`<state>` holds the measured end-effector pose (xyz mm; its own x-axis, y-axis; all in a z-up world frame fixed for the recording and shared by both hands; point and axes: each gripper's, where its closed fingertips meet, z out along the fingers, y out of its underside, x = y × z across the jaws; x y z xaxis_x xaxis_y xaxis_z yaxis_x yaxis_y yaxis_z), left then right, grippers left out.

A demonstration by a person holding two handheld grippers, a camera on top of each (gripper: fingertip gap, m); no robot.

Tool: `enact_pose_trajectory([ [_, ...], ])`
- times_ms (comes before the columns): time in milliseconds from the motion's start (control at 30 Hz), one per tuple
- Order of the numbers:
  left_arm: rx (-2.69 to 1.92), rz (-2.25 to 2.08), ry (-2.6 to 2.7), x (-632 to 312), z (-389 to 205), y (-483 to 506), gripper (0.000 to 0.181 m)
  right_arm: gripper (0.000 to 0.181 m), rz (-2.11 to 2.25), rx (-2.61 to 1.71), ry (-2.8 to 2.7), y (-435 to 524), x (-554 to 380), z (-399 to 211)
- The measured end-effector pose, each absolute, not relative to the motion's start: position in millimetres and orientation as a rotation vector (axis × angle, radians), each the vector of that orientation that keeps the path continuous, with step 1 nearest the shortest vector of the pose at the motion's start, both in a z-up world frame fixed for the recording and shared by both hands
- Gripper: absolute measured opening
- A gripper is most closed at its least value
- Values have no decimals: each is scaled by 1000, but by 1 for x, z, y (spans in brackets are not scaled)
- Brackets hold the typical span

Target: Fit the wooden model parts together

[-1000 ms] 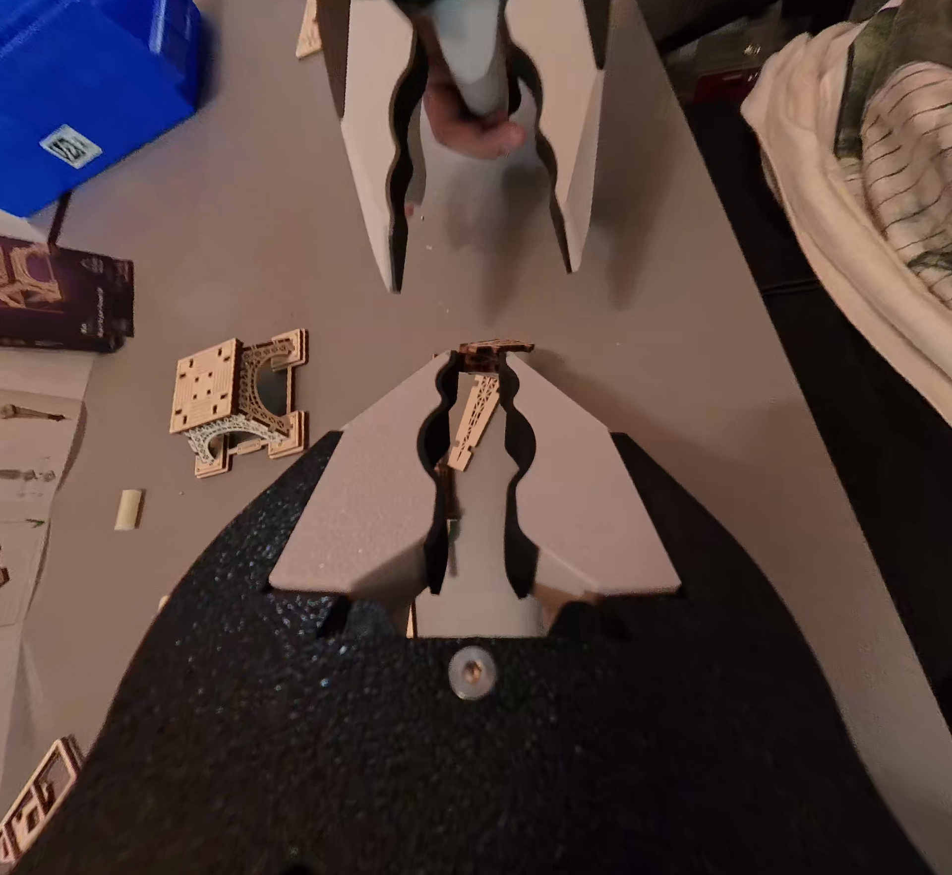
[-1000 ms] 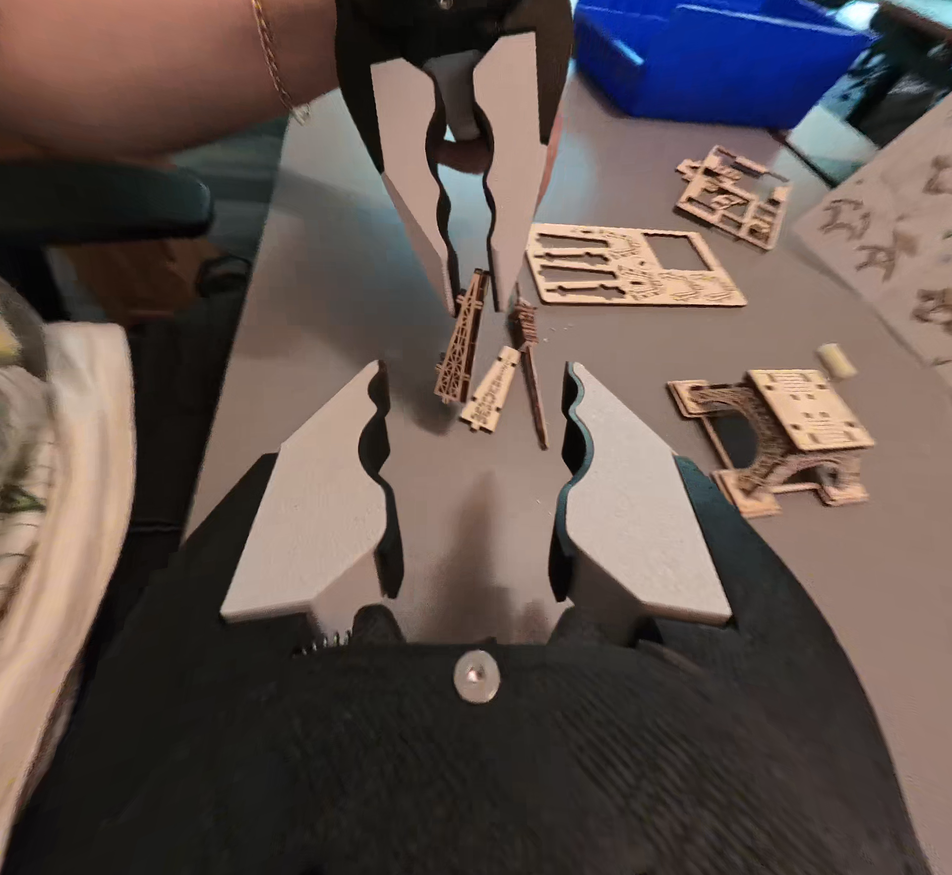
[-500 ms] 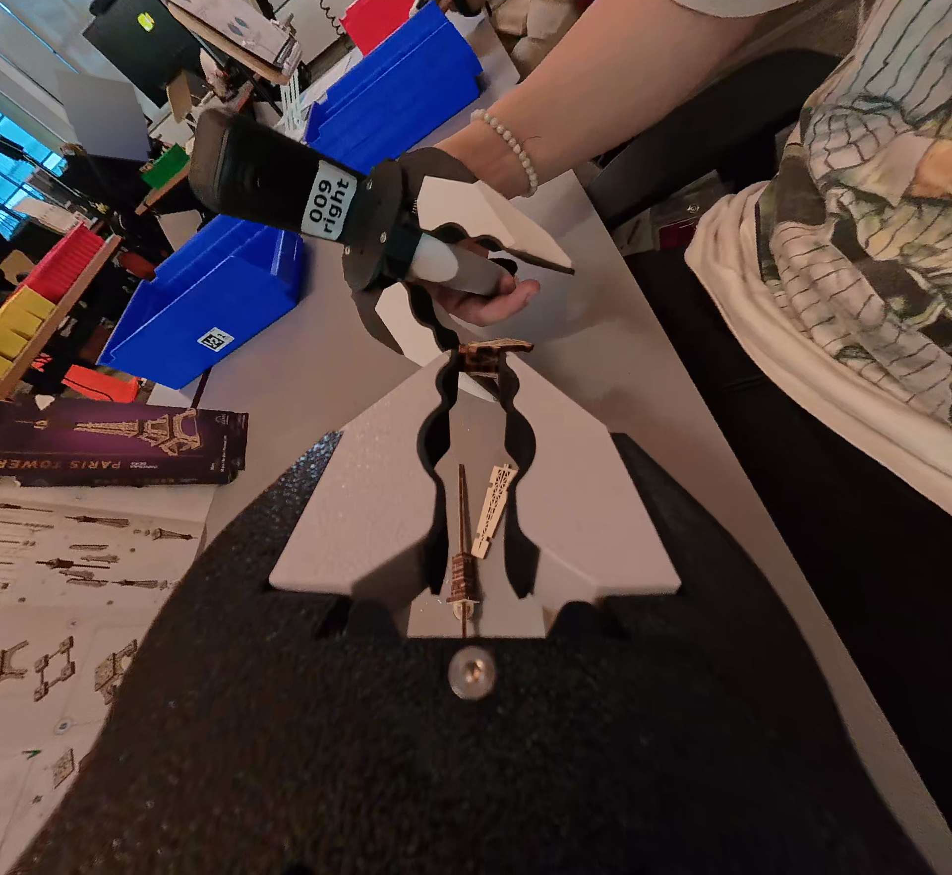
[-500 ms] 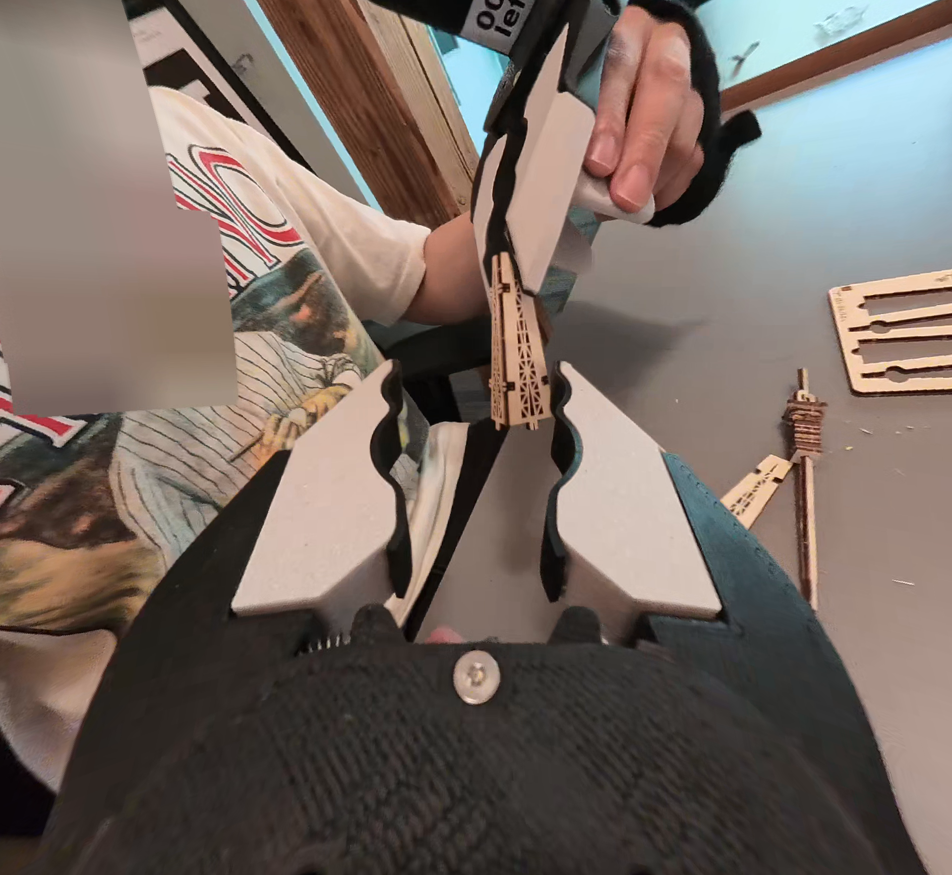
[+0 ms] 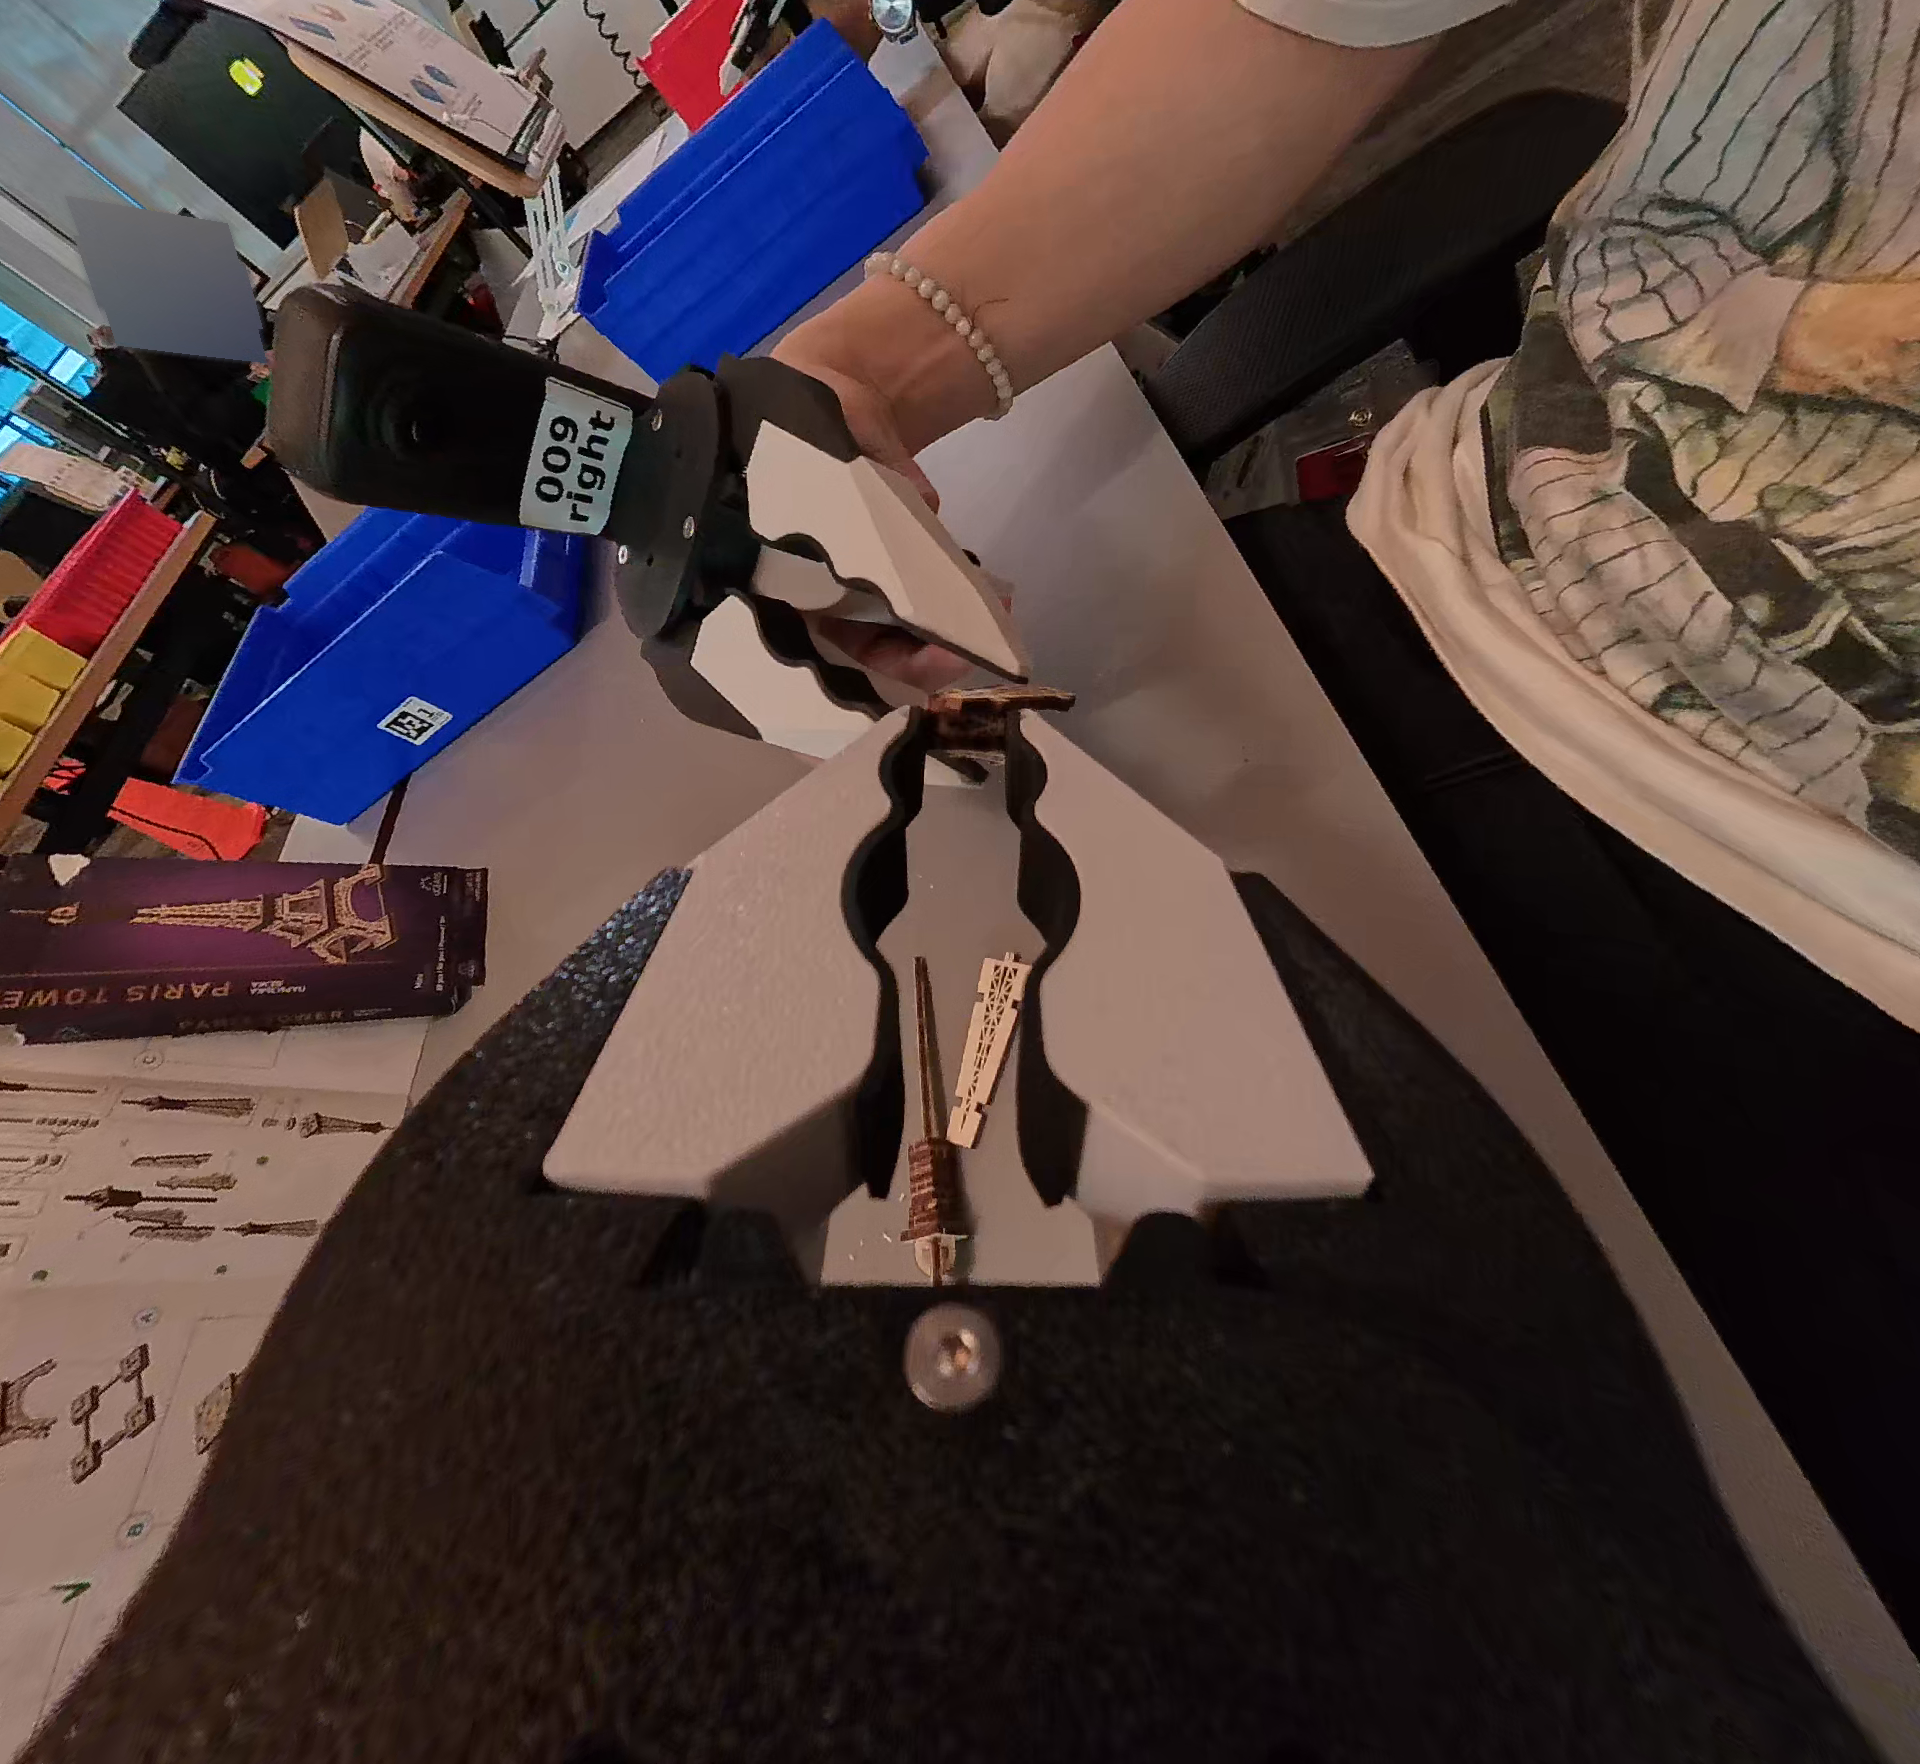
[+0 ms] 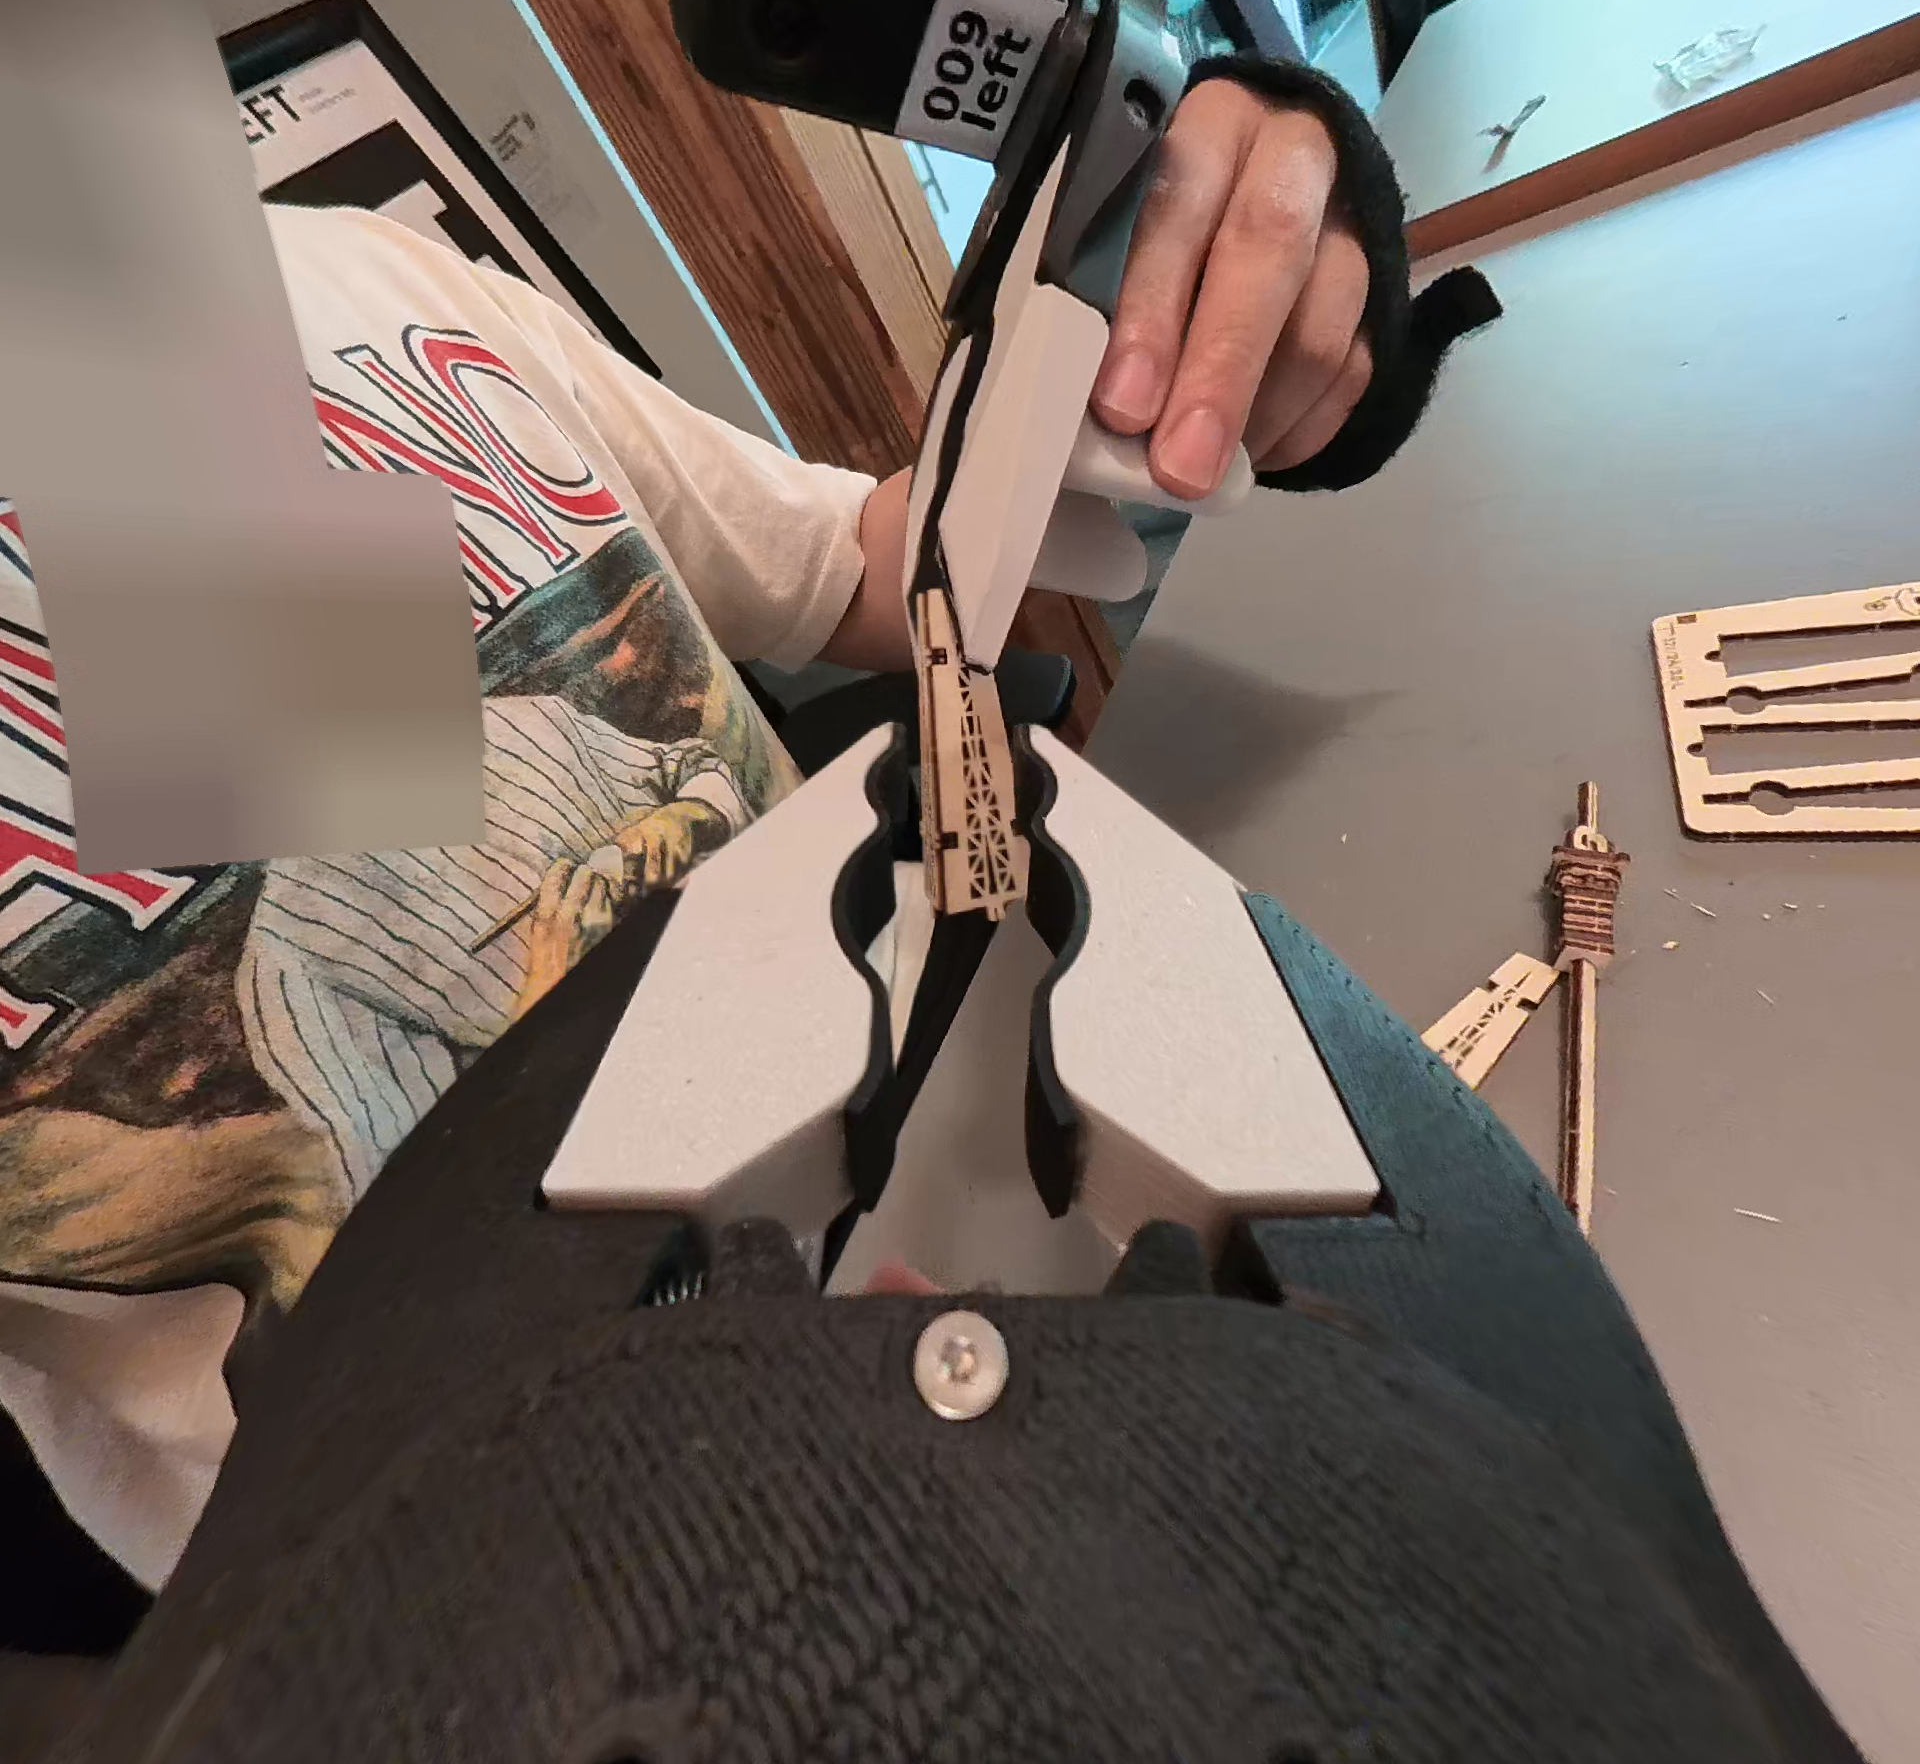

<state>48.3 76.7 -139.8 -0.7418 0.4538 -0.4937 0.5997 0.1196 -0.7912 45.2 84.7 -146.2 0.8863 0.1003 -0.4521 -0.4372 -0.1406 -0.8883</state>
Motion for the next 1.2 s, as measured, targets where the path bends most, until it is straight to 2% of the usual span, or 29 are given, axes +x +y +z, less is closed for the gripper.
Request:
enact_pose_trajectory([
  [200,1050,-1677,2271,51,-143,76,14,15,428,-1684,240,85,46,-151],
  [367,898,-1575,2337,74,-157,82,27,15,225,-1837,313,75,61,-173],
  [500,563,-1328,2607,125,-204,110,21,15,-157,-2128,511,41,95,-217],
  [633,320,-1124,2824,159,-251,129,20,15,-425,-2340,621,16,106,-236],
  [867,325,-1191,2872,166,-268,119,21,15,-501,-2372,718,53,92,-236],
  [1000,378,-1212,2872,169,-269,115,3,15,-576,-2526,706,55,97,-253],
  [1200,613,-1184,2770,172,-267,120,2,14,-575,-2676,580,55,100,-261],
])
